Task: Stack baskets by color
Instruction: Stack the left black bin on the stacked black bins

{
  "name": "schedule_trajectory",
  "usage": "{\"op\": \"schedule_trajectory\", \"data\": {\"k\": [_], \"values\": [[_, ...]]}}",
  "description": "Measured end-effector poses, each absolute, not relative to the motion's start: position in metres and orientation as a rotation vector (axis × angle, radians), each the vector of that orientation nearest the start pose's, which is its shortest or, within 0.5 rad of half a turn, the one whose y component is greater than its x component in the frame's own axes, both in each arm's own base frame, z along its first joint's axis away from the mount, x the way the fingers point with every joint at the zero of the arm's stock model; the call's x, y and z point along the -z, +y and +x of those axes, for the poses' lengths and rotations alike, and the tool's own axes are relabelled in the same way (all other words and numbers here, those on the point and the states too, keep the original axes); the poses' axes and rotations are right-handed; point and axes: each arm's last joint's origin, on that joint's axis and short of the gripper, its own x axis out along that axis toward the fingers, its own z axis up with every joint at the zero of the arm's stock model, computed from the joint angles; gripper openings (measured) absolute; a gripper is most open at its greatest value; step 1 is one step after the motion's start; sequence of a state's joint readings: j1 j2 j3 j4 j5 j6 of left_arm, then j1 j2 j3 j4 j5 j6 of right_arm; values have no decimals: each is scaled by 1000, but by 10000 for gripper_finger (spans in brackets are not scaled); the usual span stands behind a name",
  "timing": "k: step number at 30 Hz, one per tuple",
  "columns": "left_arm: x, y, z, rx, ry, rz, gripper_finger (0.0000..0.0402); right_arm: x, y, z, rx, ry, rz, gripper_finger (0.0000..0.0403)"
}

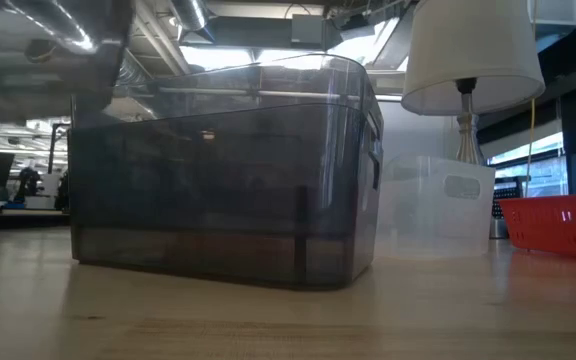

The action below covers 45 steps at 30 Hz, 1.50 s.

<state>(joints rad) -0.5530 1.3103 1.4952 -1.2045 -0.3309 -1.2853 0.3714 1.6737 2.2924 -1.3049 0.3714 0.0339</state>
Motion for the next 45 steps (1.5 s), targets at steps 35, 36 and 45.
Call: {"op": "schedule_trajectory", "data": {"k": [35, 36, 45], "values": [[-396, -151, 346, -330, 808, -998, 0, -482, 44, 267, 124, 876, -247, 118], [-396, -151, 348, -324, 804, -1007, 0, -482, 44, 267, 124, 876, -247, 118], [-394, -147, 356, -316, 780, -1012, 0, -482, 44, 266, 117, 882, -264, 118]]}}
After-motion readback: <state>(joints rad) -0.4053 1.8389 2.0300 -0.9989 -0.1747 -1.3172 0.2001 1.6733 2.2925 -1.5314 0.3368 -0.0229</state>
